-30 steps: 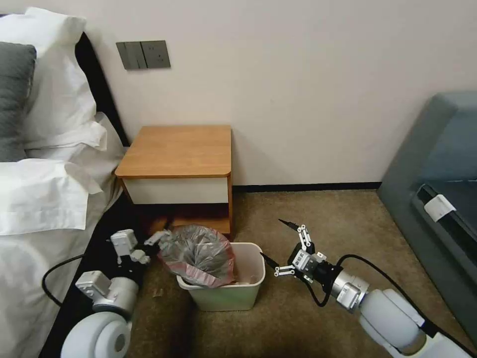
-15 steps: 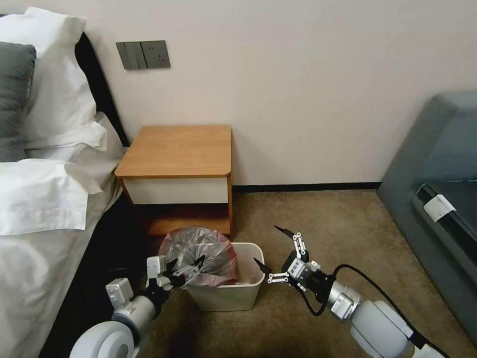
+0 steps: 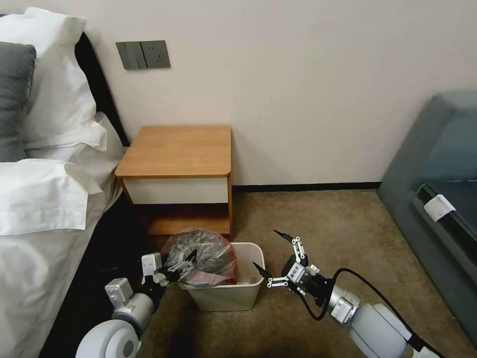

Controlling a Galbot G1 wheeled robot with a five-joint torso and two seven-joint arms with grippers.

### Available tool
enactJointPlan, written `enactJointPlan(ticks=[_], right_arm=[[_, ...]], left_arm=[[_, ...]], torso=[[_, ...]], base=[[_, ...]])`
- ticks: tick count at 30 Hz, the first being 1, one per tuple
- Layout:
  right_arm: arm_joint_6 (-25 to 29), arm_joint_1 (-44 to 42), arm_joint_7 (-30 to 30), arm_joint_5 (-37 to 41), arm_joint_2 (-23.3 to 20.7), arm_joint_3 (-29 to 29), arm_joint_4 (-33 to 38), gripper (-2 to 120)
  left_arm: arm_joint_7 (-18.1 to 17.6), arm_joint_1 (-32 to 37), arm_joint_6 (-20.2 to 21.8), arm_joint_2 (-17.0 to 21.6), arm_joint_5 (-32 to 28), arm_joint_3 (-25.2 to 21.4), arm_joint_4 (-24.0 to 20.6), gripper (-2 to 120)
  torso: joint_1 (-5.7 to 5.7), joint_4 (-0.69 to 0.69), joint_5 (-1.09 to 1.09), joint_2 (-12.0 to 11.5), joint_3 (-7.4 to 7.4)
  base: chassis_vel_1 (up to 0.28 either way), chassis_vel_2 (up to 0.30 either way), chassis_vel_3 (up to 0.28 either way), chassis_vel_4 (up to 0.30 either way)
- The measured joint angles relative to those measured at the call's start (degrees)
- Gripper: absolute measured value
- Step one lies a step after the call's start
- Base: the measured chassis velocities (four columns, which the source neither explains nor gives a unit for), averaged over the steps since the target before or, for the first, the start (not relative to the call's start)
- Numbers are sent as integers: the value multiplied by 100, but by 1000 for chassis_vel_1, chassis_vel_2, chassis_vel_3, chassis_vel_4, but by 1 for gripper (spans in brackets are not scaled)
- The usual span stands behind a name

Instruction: Pick up the garbage bag from the table and place it over the trash can.

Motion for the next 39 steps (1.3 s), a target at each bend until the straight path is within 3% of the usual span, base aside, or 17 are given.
enactJointPlan(ticks=[19, 21, 22, 26, 29, 32, 33, 39], right_arm=[[-12, -145, 36, -62, 22, 17, 52, 100], [-11, -160, 36, -71, 22, 17, 66, 100], [-11, -185, 37, -93, 36, 17, 95, 100], [-11, -224, 39, -115, 48, 17, 118, 100], [1, -338, 60, -150, 44, 53, 207, 100], [5, -369, 72, -154, 38, 70, 230, 100], [9, -409, 90, -158, 29, 89, 257, 100], [12, -453, 103, -190, 36, 92, 323, 100]], left_arm=[[130, -246, 553, -44, 114, -48, 340, 96], [189, -270, 594, -48, 123, -40, 344, 90], [260, -308, 647, -64, 150, -13, 375, 81], [313, -328, 690, -76, 219, 21, 408, 74], [364, -316, 720, -75, 336, 83, 428, 58], [365, -312, 720, -72, 359, 83, 429, 53], [365, -301, 721, -72, 402, 86, 429, 42], [342, -249, 719, -98, 540, 100, 414, 21]], torso=[[0, 0, 0, 0, 0], [0, 0, 0, 0, 0], [0, 0, 0, 0, 0], [0, 0, 0, 0, 0], [0, 1, 0, 0, 0], [0, 0, 0, 0, 0], [0, 1, 0, 0, 0], [0, 1, 0, 0, 0]], base=[[0, 0, 0, 0], [0, 0, 0, 0], [0, 0, 0, 0], [0, 0, 0, 0], [0, 0, 0, 0], [0, 0, 0, 0], [0, 0, 0, 0], [0, 0, 0, 0]])
